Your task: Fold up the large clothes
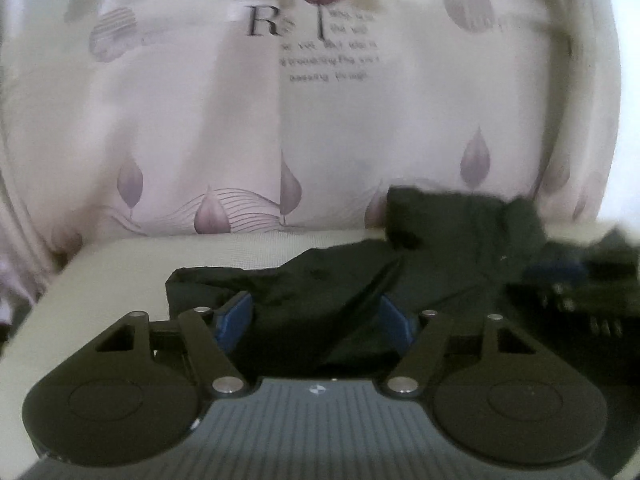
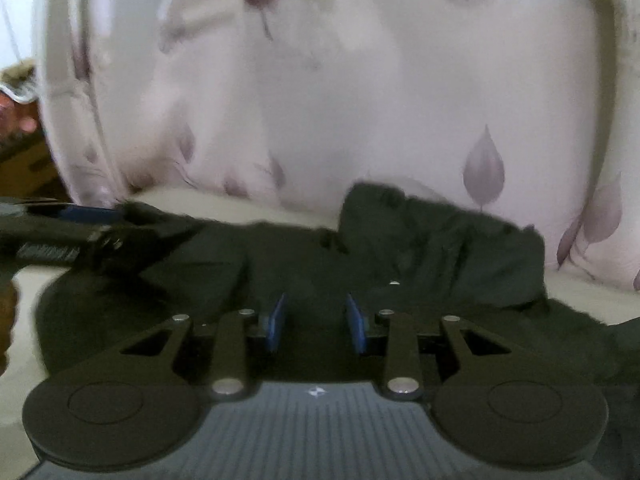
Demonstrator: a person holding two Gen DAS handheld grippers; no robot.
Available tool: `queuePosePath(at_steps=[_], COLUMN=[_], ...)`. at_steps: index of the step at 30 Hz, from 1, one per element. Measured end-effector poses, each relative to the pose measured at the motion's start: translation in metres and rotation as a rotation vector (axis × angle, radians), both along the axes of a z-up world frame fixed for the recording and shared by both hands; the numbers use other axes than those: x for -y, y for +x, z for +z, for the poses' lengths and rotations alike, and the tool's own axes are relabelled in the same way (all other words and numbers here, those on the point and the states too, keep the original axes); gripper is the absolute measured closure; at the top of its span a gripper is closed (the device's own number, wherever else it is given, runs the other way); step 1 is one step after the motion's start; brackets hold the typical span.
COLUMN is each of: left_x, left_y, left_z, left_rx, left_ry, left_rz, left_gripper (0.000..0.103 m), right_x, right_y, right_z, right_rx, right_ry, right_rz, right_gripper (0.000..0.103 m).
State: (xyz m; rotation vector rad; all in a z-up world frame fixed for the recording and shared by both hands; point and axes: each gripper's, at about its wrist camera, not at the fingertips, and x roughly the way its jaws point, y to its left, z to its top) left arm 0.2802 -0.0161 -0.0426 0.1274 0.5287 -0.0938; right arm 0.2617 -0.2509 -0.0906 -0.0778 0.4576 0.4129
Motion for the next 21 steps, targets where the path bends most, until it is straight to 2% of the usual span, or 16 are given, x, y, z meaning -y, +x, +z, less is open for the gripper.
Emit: queuePosePath(at_steps=[3, 5, 7, 10, 11, 12, 13, 16, 21], left_x=[-0.01, -0.019, -0.03, -0.048, -0.051, -0.054, -0.059, -0.073, -0.065], left_y=[0.018, 0.03, 0.039, 0.051, 0.057, 0.064, 0.073, 0.086, 0.085], left_z=[-0.015, -0.022, -0.024, -0.019, -0.019, -0.02, -0.024, -0.036, -0.053], left_rx=[-0.027, -0.037, -0.041, -0.025, -0.025, -0.031, -0.05, -0.109, -0.051], left_ry=[0.003, 0.0, -0.035, -0.118, -0.103, -0.075, -0.064, -0.132, -0.068], left_rz=[0.004, 0.03, 0.063, 0.13, 0.176, 0.229, 0.274, 0.268, 0.277], left_gripper=[0.03, 0.031, 0.03, 0.027, 0.022, 0.006, 0.001, 0.005, 0.0], right_x=[0.004, 0.015, 0.023, 0.025, 0.024, 0.023, 0.023, 0.029, 0.034], right_y=[0.026, 0.039, 0.045, 0.044, 0.043, 0.043, 0.044, 0.046, 0.049], right_z=[-0.012, -0.019, -0.029, -0.039, -0.041, -0.042, -0.042, -0.044, -0.049], right_rx=[-0.064, -0.116, -0.145, -0.135, -0.126, -0.123, -0.123, -0.126, -0.117], right_ry=[0.036, 0.104, 0.165, 0.181, 0.171, 0.166, 0.167, 0.199, 0.253], right_rz=[-0.069, -0.122, -0.146, -0.161, -0.162, -0.162, -0.163, -0.159, -0.157], right_gripper=[0.071, 0.072, 0.073, 0.073, 0.073, 0.073, 0.073, 0.073, 0.073])
